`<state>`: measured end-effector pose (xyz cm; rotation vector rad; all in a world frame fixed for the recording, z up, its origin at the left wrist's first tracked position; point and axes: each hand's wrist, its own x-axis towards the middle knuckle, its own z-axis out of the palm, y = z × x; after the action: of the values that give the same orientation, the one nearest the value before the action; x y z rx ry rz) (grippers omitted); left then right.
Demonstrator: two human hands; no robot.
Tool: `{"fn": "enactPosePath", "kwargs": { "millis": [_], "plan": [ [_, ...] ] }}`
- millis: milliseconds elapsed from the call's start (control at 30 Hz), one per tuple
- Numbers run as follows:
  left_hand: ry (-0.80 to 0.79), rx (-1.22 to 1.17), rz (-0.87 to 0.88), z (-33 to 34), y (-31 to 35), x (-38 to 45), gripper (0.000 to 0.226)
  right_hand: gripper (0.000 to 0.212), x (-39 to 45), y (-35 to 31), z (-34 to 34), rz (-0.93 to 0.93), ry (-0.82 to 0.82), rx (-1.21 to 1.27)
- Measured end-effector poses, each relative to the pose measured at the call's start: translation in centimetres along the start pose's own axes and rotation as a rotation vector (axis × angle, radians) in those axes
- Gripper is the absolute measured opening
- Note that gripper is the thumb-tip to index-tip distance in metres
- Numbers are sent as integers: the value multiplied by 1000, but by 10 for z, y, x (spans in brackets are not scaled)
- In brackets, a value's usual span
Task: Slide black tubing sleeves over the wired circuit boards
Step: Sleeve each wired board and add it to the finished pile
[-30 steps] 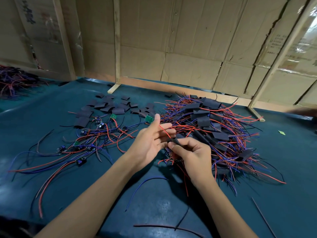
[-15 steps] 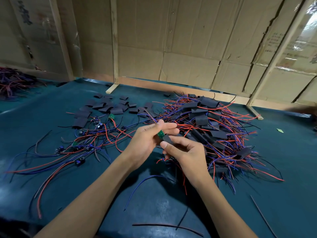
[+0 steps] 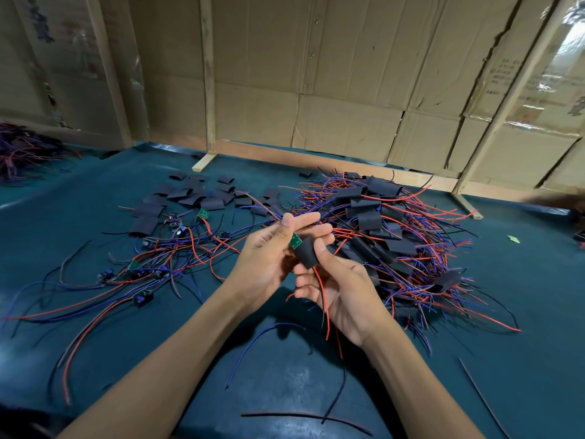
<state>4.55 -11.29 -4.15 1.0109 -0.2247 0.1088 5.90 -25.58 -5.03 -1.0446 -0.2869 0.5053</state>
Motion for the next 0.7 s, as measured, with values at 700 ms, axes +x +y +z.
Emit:
{"fn": "enactPosePath", "kwargs": {
  "millis": [700],
  "plan": [
    [-11, 99, 3, -2, -6, -1, 43, 47, -2, -7, -1, 195, 45, 108]
  ]
}}
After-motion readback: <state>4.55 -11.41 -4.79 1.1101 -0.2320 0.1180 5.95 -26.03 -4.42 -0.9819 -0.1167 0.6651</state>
